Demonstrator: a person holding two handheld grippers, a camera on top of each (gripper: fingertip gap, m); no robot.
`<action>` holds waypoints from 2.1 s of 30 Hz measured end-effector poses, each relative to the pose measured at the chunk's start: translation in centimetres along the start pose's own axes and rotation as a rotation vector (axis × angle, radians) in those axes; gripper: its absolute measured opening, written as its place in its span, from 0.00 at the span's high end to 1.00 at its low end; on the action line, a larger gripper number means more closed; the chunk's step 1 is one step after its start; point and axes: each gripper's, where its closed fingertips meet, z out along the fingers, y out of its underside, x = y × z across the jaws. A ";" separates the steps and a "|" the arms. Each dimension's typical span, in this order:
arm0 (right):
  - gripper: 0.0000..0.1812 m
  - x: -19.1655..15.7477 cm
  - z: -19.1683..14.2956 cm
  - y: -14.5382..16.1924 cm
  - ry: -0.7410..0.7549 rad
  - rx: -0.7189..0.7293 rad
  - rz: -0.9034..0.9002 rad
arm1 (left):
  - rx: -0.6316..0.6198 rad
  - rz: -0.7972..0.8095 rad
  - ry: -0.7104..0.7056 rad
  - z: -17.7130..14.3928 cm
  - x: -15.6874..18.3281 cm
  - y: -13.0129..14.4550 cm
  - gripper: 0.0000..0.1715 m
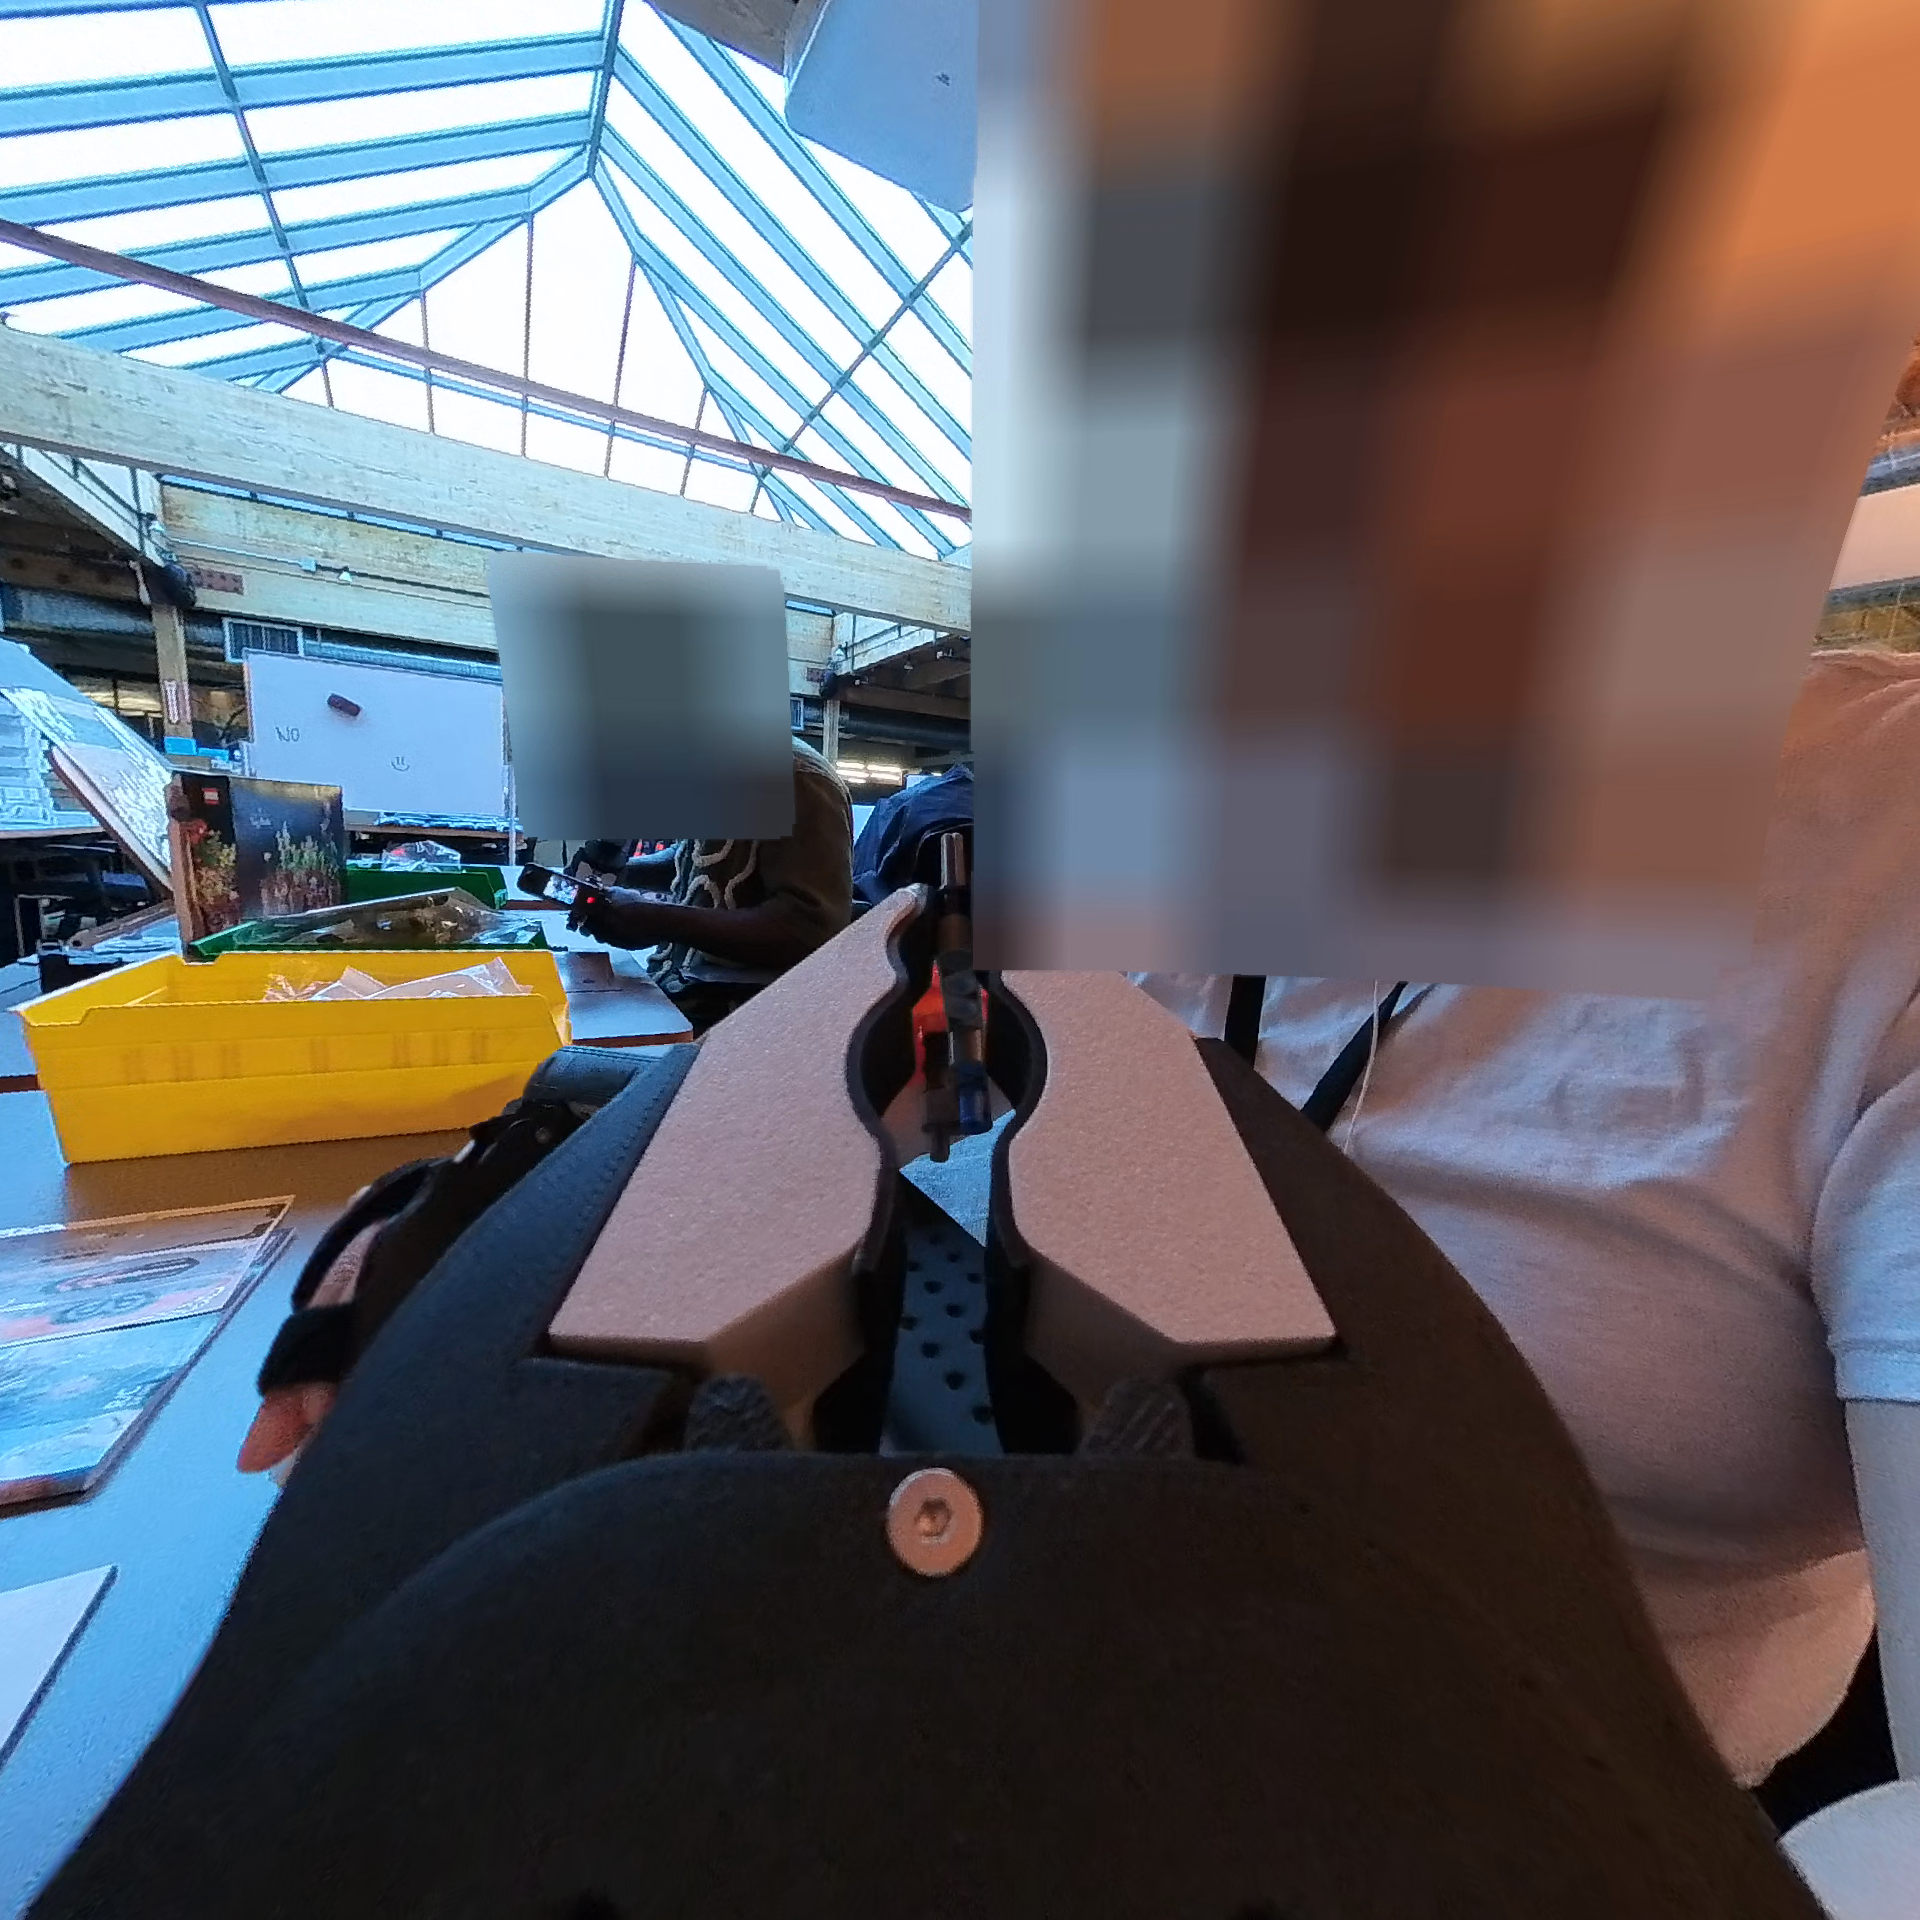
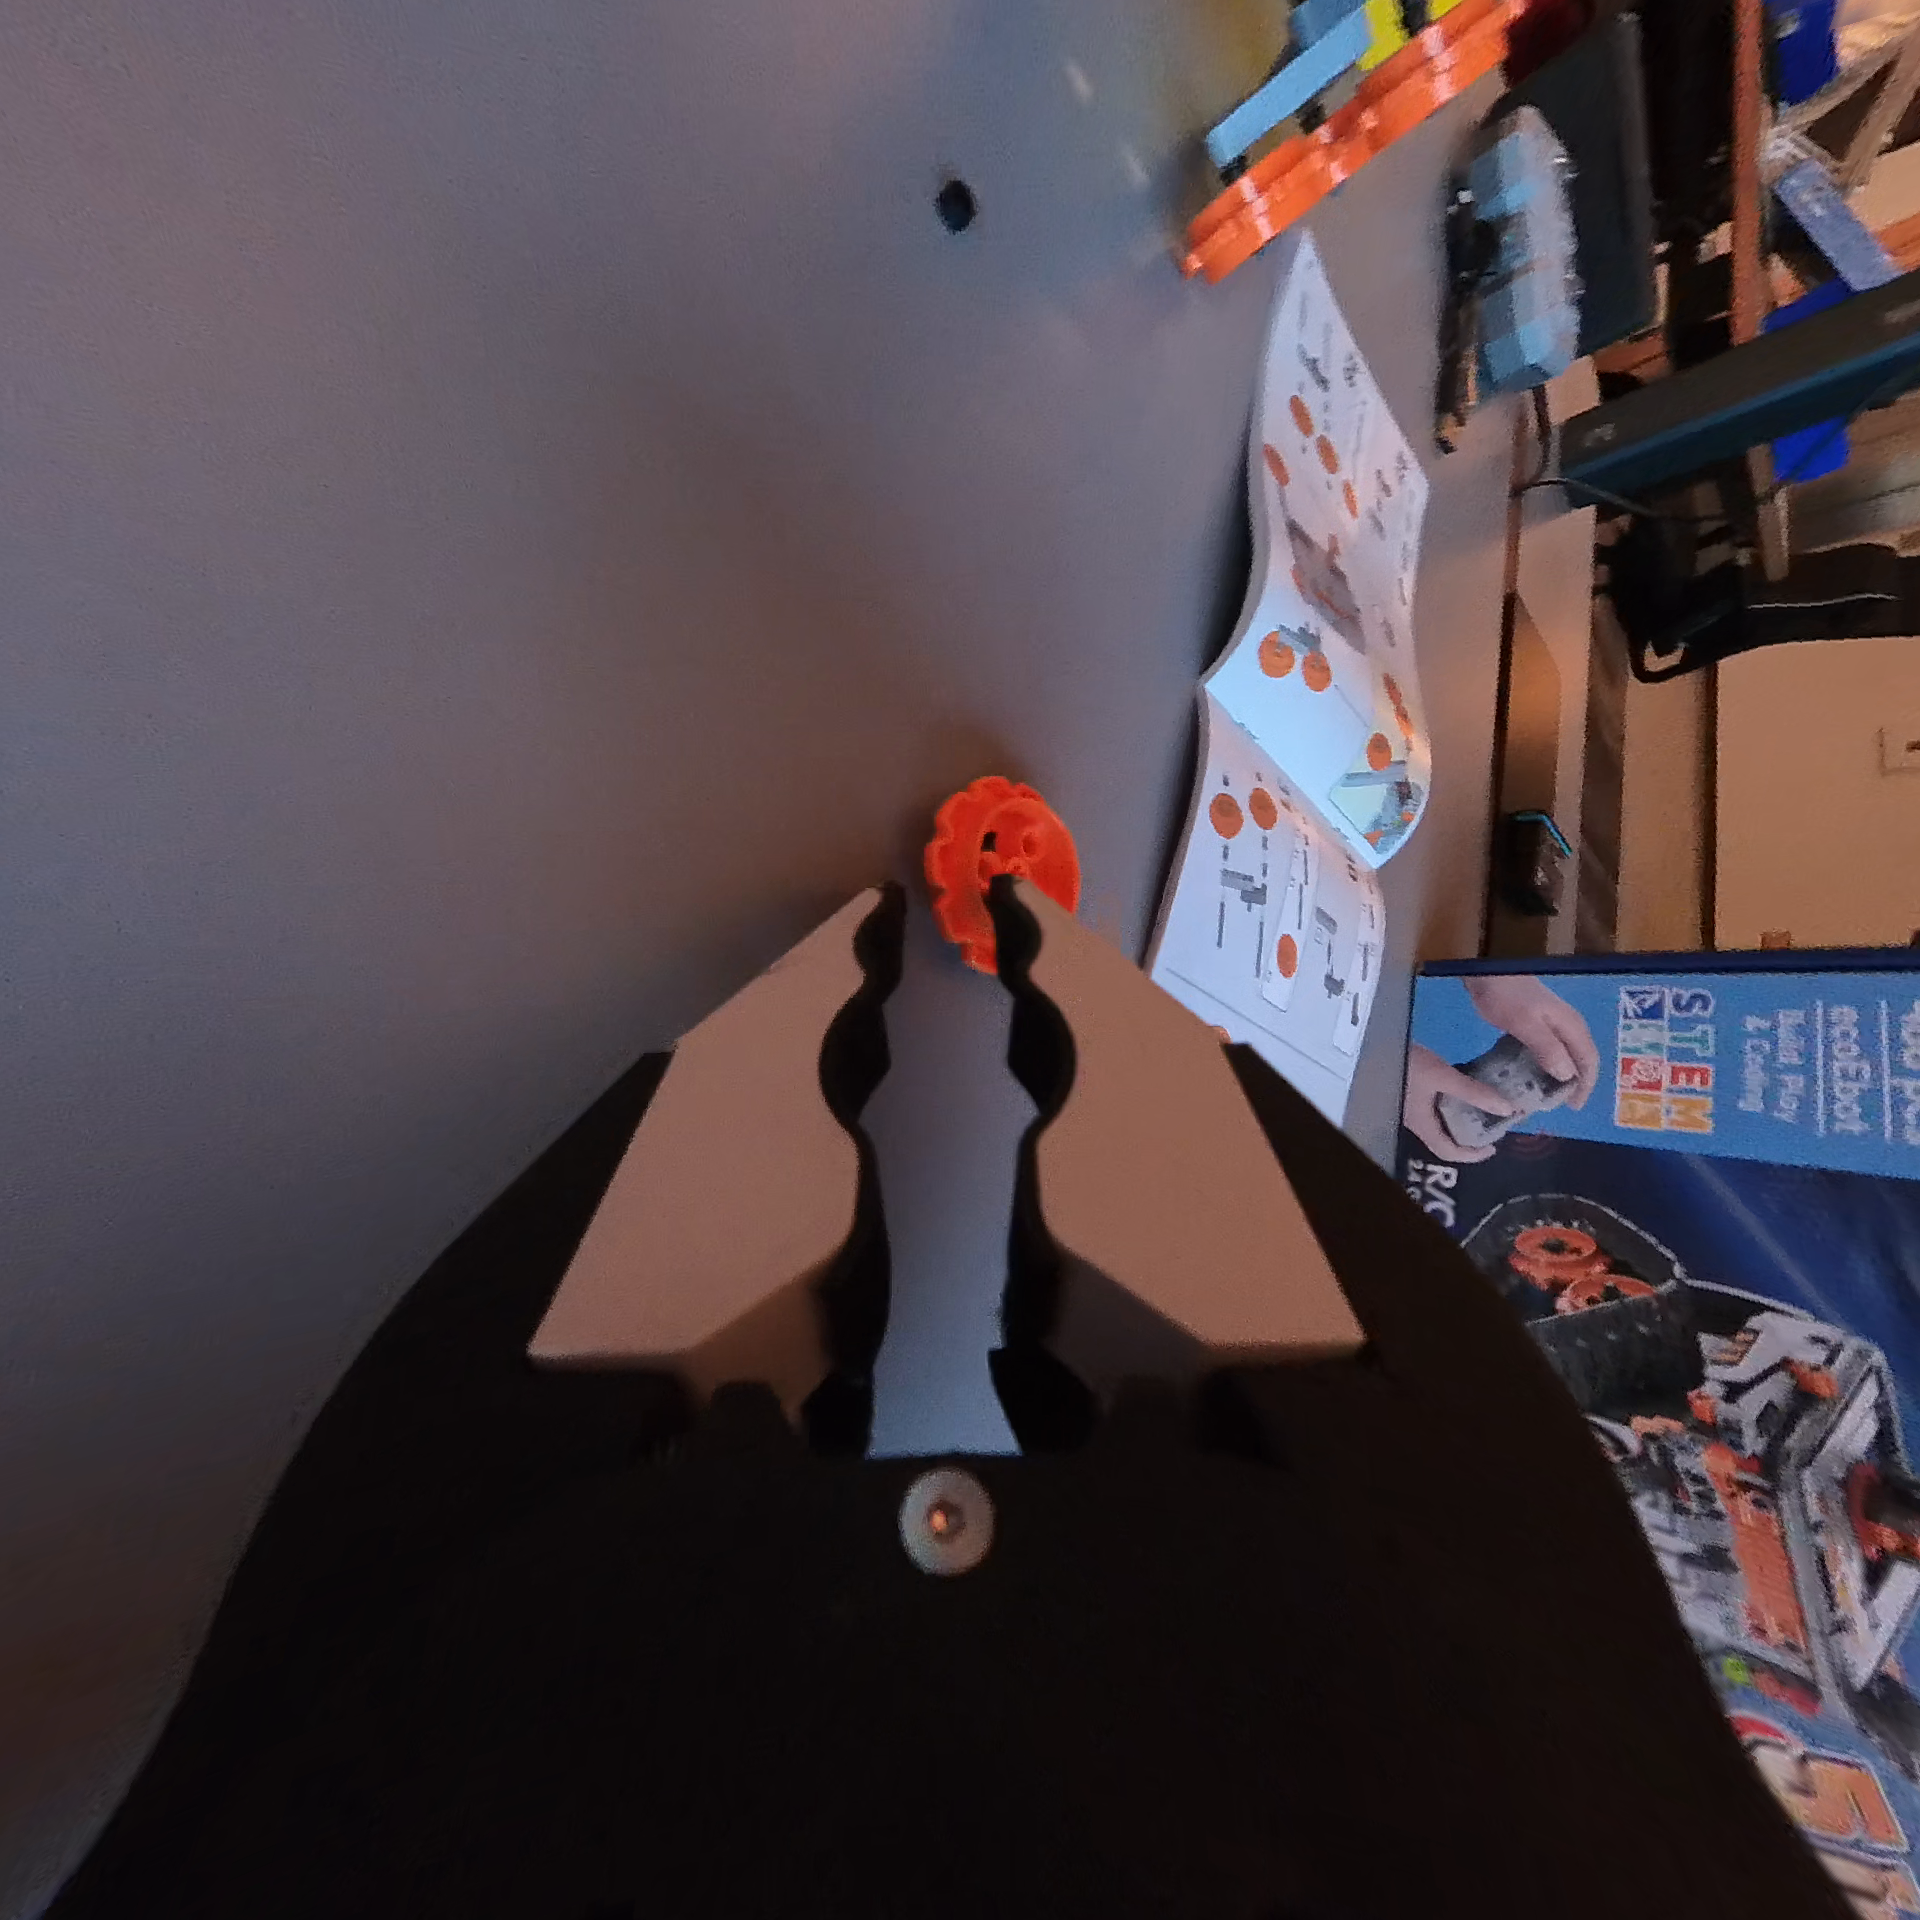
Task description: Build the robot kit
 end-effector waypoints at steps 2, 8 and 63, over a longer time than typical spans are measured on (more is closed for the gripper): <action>0.94 0.3 0.4 0.3 0.007 -0.045 -0.027 | -0.011 -0.010 0.000 0.0 -0.2 0.3 0.98; 0.95 2.4 -1.7 -4.5 -0.247 0.332 0.819 | -0.025 -0.021 0.005 0.1 -0.2 0.6 0.98; 0.83 -0.2 -0.2 0.5 -0.586 -0.228 0.346 | -0.047 -0.062 -0.007 -0.6 -0.8 1.3 0.98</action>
